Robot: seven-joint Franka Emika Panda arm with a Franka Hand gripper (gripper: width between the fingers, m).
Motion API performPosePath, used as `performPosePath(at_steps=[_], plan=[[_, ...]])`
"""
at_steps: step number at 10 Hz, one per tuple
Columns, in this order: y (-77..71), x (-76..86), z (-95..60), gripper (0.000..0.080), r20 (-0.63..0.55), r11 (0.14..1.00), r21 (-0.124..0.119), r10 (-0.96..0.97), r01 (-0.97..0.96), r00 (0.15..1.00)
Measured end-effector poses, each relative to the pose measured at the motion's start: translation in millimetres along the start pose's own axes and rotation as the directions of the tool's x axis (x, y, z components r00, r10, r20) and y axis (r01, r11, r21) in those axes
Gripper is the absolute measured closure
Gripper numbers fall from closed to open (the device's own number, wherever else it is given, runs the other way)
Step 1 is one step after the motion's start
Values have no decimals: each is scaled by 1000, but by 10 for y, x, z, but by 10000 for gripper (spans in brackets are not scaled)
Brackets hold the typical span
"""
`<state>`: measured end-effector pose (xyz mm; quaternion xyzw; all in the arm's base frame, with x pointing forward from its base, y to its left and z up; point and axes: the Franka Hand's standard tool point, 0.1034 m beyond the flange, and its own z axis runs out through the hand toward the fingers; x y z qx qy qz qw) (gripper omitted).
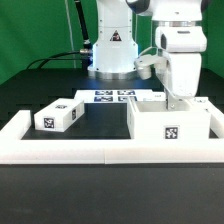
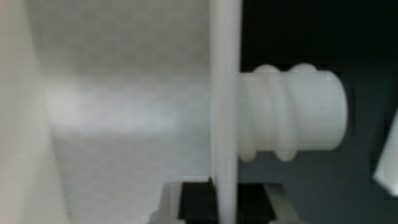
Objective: Assemble cabinet
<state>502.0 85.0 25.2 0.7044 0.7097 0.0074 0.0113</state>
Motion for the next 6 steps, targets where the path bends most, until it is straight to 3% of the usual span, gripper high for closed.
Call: performPosePath(at_steps=[5,6], plan=[[172,213,-2,762,-14,999,-20,27,-27,1000],[190,254,-1,762,-10,1000,-12,28,-28,1000]])
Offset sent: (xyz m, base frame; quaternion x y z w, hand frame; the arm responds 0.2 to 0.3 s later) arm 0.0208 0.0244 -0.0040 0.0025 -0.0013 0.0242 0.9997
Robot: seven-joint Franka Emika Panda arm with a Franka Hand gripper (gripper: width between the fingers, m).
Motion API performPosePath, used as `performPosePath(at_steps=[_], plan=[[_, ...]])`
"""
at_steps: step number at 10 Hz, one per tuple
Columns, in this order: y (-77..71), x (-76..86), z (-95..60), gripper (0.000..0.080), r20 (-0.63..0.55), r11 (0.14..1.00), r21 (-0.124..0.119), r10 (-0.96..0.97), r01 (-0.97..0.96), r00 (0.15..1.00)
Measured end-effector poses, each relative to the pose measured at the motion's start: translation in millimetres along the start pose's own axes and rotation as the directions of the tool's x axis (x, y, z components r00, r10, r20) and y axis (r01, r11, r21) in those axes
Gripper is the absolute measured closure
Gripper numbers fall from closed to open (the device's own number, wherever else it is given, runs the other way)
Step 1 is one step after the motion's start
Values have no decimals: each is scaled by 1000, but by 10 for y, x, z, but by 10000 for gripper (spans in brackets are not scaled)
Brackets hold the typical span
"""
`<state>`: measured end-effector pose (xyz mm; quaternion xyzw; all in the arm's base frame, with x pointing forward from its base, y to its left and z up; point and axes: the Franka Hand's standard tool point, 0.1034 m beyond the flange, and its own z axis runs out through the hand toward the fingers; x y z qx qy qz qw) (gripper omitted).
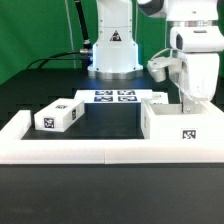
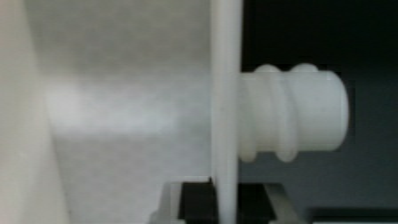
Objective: Assemble cabinet
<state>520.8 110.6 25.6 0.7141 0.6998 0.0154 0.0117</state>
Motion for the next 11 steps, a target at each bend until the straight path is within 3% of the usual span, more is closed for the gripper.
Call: performPosePath(at_steps=[3,5,6,7,8,10,11], plan=[[9,59,7,762,16,999,34,2,-2,1000],[2,46,11,762,17,999,37,3,-3,1000],[-11,32,5,659,17,999,36,5,-6,1000],[-30,31,-22,475,14,1000,28,5,-5,1000],[-67,20,-58,475,16,1000,27,7,-7,1000],[-195,-34,-208,156,23,1000,21,15,-15,1000],[-283,-58,-281,156,27,1000,19,19,-19,999]])
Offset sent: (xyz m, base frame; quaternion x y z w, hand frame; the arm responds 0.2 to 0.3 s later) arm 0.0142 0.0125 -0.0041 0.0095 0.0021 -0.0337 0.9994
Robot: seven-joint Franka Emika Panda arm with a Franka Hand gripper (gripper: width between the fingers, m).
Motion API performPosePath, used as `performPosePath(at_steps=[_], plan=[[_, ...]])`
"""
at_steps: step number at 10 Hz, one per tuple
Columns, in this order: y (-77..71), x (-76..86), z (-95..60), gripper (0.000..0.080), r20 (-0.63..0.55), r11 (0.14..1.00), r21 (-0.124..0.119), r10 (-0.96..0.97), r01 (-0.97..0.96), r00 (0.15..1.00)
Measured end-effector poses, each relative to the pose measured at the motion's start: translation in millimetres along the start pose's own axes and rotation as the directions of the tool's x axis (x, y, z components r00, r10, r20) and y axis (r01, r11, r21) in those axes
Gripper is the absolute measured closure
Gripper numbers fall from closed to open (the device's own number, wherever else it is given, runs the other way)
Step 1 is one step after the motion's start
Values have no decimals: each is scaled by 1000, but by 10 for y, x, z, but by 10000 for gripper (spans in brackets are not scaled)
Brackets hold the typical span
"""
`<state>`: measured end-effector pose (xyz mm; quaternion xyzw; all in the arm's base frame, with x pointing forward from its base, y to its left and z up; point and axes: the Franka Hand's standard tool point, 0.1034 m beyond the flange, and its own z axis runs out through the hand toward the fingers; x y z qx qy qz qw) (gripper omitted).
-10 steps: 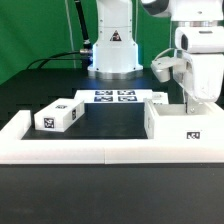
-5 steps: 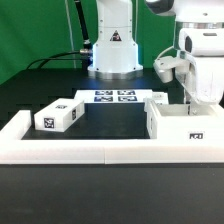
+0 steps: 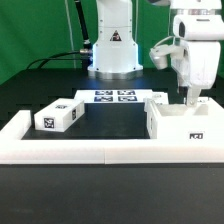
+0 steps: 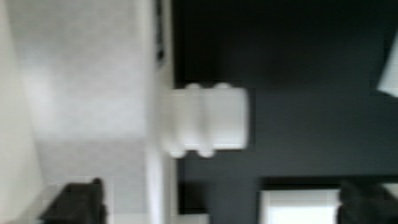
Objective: Assemble cabinet
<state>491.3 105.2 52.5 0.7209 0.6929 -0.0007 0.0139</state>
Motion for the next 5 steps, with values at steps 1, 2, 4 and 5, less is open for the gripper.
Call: performPosePath(at_steps=[1,2,4,5], plan=[[-91,-12,-69,35,-2,1000,-12,5,-5,1000],[-200,-11,-130,10,-3,1000,-19,9,-9,1000],[-384,54,-184,2,0,1000,-12,19,-19,1000],[-425,129,-183,2,-4,1000,-10,15,-15,1000]])
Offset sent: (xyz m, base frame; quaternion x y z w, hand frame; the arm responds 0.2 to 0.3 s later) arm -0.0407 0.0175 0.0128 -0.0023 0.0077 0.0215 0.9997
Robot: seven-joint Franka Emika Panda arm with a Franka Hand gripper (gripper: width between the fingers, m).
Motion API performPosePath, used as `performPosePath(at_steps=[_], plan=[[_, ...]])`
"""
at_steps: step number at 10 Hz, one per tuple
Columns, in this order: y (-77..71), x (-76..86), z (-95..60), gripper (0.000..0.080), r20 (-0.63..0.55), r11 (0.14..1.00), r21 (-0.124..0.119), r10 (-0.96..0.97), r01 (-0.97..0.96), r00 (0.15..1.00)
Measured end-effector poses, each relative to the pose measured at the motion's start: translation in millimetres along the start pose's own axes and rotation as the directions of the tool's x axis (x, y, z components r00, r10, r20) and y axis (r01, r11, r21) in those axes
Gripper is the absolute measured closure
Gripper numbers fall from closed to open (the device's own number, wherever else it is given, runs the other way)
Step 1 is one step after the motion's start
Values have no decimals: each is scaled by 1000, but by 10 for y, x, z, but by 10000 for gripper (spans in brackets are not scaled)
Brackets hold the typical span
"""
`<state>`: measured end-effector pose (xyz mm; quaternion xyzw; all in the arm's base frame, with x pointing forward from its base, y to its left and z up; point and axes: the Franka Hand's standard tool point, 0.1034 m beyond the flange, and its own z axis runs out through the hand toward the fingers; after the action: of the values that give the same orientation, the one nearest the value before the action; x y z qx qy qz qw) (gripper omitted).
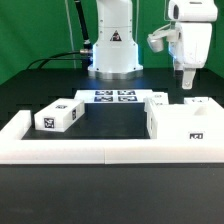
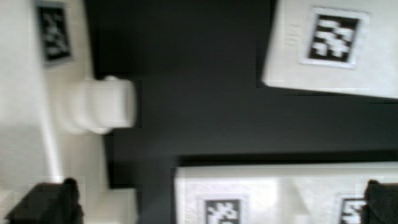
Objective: Assemble cabinet
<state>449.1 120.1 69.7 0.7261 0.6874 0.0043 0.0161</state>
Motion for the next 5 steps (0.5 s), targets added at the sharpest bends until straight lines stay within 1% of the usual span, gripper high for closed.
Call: performPosePath(at_steps=[2,3,4,5], plan=[[-68,203,85,2,-17,1000,9,6,-6,1000],[-103,292,163,2,-26,1000,16,8,-8,1000],[-128,349,239,2,-29,1000,28,8,-8,1000],[-142,370,282,2,-32,999,32,9,-8,999]])
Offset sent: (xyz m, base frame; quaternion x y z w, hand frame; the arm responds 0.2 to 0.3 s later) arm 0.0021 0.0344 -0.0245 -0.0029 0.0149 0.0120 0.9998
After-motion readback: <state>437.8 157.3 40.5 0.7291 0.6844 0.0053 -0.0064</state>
